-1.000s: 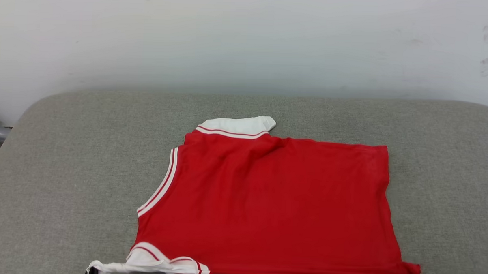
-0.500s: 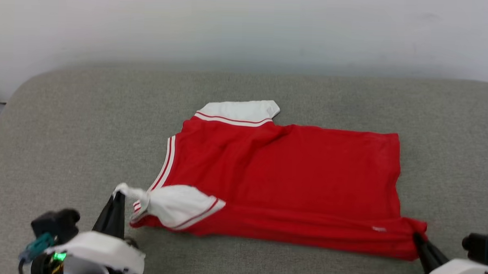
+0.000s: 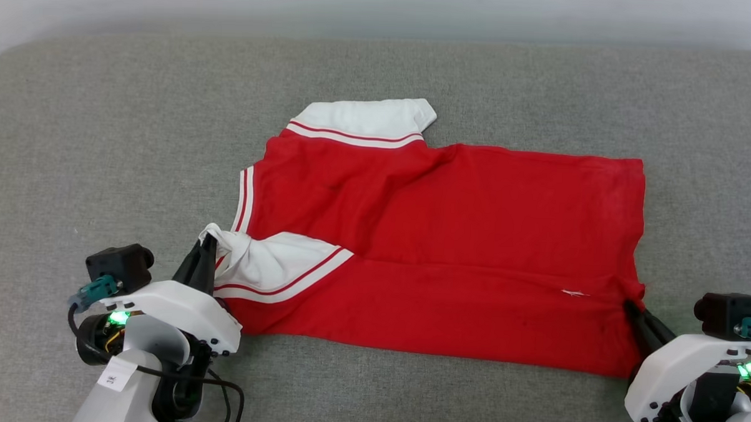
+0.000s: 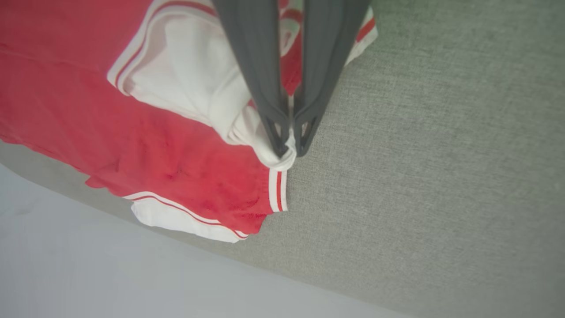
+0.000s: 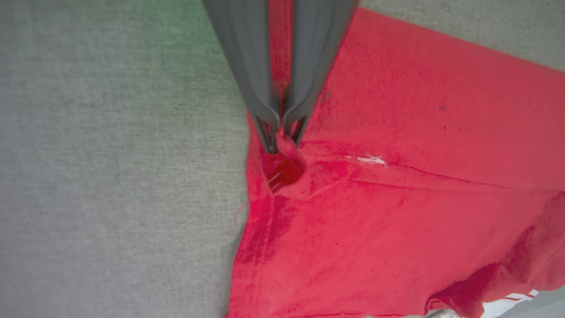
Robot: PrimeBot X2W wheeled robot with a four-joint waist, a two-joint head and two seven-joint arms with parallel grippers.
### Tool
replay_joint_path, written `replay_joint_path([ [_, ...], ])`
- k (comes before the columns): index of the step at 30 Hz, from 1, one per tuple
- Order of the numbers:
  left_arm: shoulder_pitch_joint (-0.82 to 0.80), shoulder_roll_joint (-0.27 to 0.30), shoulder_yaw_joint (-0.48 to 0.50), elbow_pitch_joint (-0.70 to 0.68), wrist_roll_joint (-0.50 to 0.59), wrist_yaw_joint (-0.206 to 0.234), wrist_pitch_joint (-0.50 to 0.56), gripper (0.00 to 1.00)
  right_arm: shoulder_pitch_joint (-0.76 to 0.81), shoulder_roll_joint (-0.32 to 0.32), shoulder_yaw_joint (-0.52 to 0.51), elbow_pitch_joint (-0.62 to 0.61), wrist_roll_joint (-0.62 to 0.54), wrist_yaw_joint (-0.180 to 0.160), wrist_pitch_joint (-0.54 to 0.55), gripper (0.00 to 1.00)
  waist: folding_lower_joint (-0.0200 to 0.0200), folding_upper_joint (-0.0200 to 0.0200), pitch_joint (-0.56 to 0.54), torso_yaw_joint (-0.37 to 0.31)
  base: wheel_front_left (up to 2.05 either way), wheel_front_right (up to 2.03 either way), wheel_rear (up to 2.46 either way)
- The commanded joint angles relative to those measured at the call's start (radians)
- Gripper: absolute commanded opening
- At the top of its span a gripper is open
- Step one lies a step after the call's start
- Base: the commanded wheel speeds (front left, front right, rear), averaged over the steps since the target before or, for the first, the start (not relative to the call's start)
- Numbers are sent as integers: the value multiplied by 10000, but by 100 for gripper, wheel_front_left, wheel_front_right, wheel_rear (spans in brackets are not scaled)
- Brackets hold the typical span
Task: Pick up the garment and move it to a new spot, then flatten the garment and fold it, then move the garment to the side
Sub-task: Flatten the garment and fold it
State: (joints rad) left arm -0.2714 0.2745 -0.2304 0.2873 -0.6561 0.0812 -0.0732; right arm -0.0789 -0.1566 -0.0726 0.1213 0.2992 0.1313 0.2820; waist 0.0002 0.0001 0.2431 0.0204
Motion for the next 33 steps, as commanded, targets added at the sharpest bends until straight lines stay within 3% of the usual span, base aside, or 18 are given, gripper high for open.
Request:
replay_joint_path([
  [1,-156,-22,-40,178,-27,-60,16,0,-167,-65,48,137,25,-11,-21,0,-2,-1,157,-30,0,0,0],
  [7,-546,-45,-260,1242,-119,-487,141,0,-465,-186,259,1071,-77,-11,-272,4,-2,-1,241,-40,0,0,0],
  [8,-598,-47,-293,1343,-129,-554,93,0,-474,-134,179,1213,-66,-16,-277,37,-2,-1,226,-40,0,0,0],
  [9,-621,-69,-320,1456,-164,-628,99,11,-532,-146,195,1288,-155,-16,-378,100,-2,-1,200,-37,0,0,0],
  [10,-622,-92,-353,1547,-196,-690,129,40,-583,-130,197,1316,-165,-16,-530,100,-2,-1,155,-31,0,0,0],
  [11,-632,-105,-350,1613,-215,-728,105,87,-612,-116,229,1302,-171,-14,-701,100,-2,-1,100,-27,0,0,0],
  [12,-662,-72,-340,1659,-205,-756,42,100,-675,-106,268,1194,-186,-13,-1041,100,-2,-1,38,-31,0,0,0],
  [18,-569,212,-177,1642,-218,-647,-66,100,-559,-10,285,832,-236,-10,-2635,100,-2,-1,-520,-90,0,0,0],
  [22,-364,533,-86,1256,-268,-459,349,100,-305,149,181,458,-360,-10,-3067,100,-2,-1,-897,-142,0,0,0],
  [26,-178,1110,-25,622,-608,-491,1613,100,9,331,47,-8,-472,-11,-3032,100,-2,-1,-1103,-228,0,0,0],
  [33,169,2365,-16,-623,-1635,-363,4988,100,290,601,86,-453,-535,-10,-2774,100,-2,-1,-1108,-471,0,0,0],
])
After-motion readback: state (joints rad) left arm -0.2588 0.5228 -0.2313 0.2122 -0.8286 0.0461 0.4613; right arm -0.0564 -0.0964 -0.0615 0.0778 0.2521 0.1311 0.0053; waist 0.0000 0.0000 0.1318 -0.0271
